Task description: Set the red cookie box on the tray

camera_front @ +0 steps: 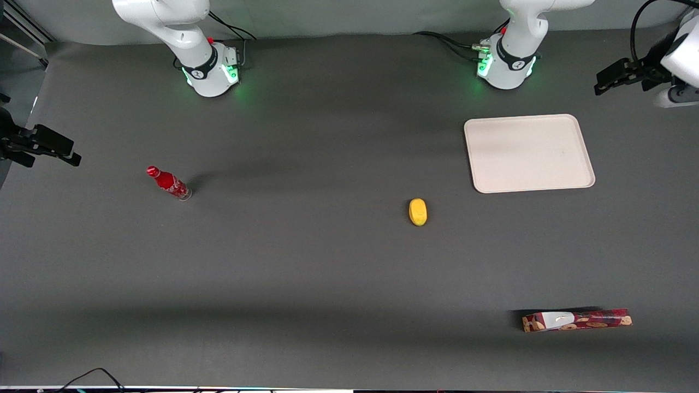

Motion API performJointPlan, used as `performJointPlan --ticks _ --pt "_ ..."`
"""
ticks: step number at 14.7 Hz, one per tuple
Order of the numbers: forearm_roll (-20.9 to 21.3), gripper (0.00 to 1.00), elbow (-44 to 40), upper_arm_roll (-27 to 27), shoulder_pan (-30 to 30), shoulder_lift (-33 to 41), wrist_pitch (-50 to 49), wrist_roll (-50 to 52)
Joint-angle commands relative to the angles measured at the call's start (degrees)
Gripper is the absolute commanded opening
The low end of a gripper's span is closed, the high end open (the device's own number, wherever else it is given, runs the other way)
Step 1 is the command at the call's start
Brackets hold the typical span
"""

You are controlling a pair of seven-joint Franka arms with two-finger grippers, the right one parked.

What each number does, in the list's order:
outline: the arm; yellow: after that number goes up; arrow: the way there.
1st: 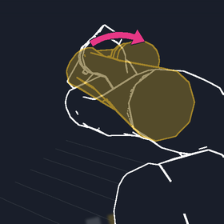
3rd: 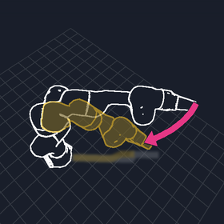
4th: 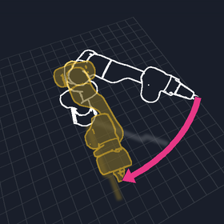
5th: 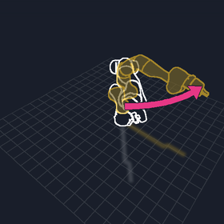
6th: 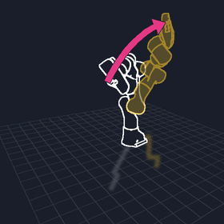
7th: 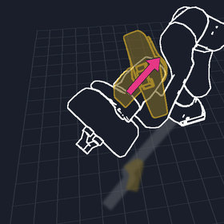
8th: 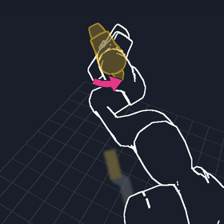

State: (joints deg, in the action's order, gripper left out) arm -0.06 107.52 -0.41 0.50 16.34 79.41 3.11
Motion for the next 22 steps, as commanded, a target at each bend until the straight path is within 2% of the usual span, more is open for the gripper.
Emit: performJointPlan --ticks 1,5,8,12,15,20,22 --pt "1.1 1.0 -3.1 0.5 -0.1 -2.3 -2.0 -1.9" --pt "0.6 1.0 -4.3 -0.2 0.0 -4.3 -0.6 0.2" --pt "-0.2 1.0 -10.6 -4.0 0.1 -11.8 0.6 2.6" --pt "-0.8 1.0 -19.7 -6.9 0.5 -23.6 5.8 16.1" --pt "-1.5 1.0 -23.8 -6.8 0.3 -34.2 13.8 35.0" --pt "-1.6 1.0 -25.0 -6.5 0.3 -45.4 33.6 55.5" --pt "-1.8 1.0 -26.8 -6.4 0.3 -50.3 41.4 60.7"
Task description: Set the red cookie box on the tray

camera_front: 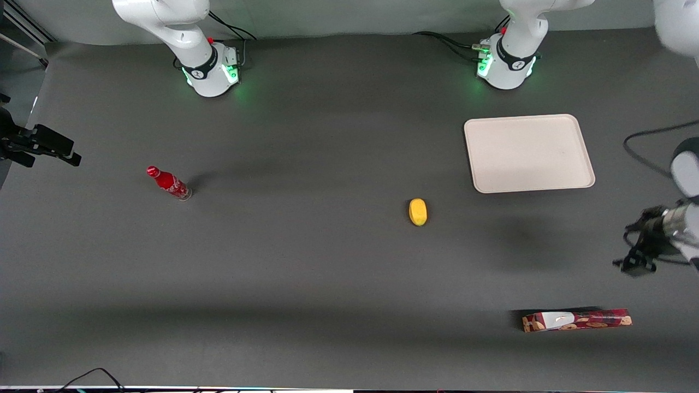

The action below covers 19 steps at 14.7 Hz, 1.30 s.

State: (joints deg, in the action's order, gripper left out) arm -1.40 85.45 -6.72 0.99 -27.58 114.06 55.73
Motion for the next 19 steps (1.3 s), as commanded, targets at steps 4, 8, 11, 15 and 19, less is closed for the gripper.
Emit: performJointPlan --ticks 4,8,11,15,19 --pt "-3.1 1.0 -5.4 0.4 -0.3 -14.3 24.0 12.6" --pt "-3.2 1.0 -7.5 0.3 0.0 -20.4 32.5 11.7" --pt "-3.2 1.0 -8.3 0.4 0.6 -23.7 36.4 11.4" --pt "-3.1 0.25 -8.9 0.3 0.6 -26.7 40.5 12.4" --pt "-3.1 0.0 -9.2 0.2 0.6 -26.1 40.0 12.0"
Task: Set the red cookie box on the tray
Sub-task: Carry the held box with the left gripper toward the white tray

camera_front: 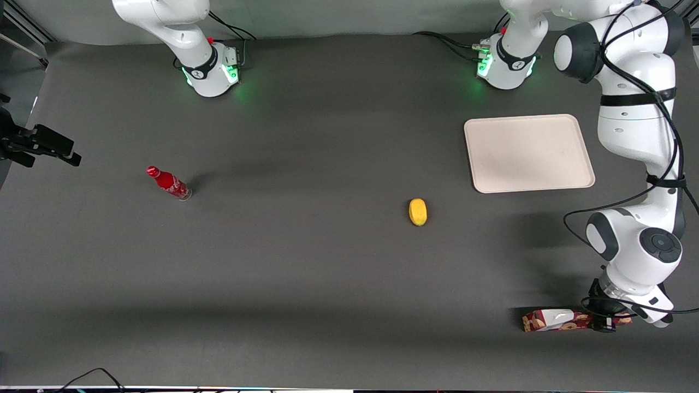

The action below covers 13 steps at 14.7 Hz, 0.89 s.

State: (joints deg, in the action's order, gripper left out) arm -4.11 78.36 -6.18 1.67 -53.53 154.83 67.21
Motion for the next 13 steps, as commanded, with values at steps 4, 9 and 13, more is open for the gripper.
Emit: performJointPlan --ticks 4,9,13 --pt "-0.4 0.0 -3.6 -0.6 0.0 2.3 -5.3 0.6" --pt "0.8 0.0 -13.4 -2.8 0.0 8.9 -33.5 -3.9" --pt "0.6 0.0 -13.4 -3.4 0.1 19.8 -56.4 -25.8"
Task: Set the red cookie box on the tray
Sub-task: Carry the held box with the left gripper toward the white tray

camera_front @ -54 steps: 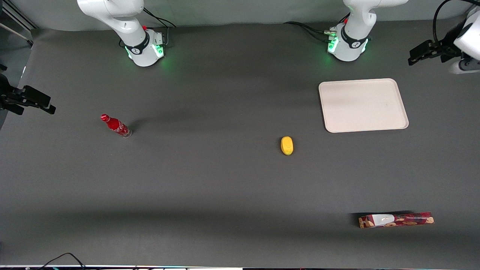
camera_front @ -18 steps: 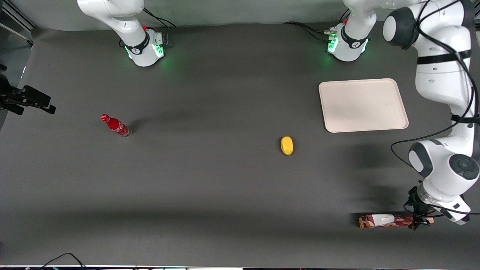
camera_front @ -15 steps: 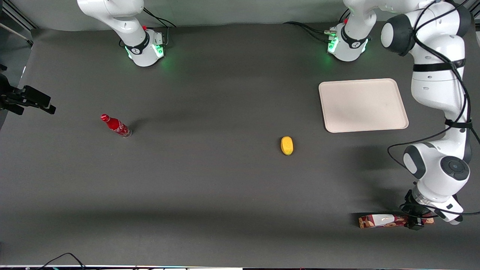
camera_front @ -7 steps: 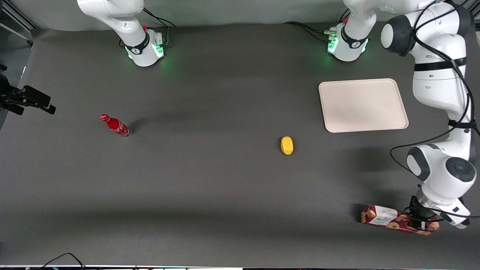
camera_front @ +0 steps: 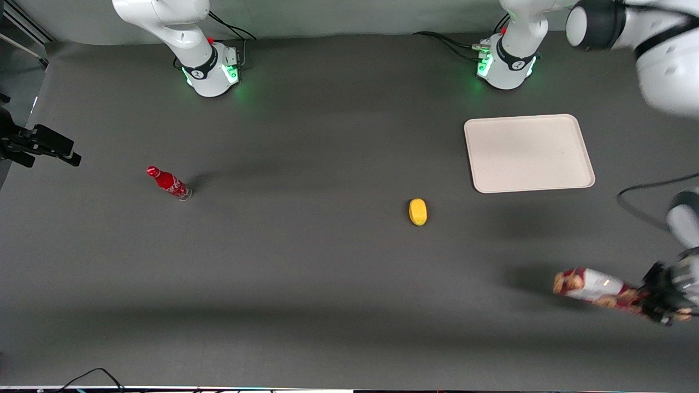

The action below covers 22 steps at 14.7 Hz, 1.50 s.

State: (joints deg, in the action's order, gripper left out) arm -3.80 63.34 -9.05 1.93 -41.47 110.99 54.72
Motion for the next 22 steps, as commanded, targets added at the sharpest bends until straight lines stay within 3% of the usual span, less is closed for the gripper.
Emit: performJointPlan --ticks 1,4,6,9,14,16,22 --pt "0.9 0.0 2.0 -0.7 -0.2 10.8 -18.2 -20.7" --pt "1.5 0.0 6.2 -2.9 -0.3 19.5 -30.6 -41.6" --pt "5.8 0.0 12.3 -2.6 -0.4 25.8 -34.8 -50.1" --pt "10.9 0.0 29.2 -2.7 -0.4 37.4 -34.3 -60.5" --pt "13.6 0.0 55.7 -6.0 -0.3 49.2 -18.0 -70.3" --pt "13.6 0.0 63.5 -9.6 -0.3 49.8 -8.5 -72.6" --pt "13.5 0.0 81.7 -11.9 -0.3 46.8 21.3 -72.6"
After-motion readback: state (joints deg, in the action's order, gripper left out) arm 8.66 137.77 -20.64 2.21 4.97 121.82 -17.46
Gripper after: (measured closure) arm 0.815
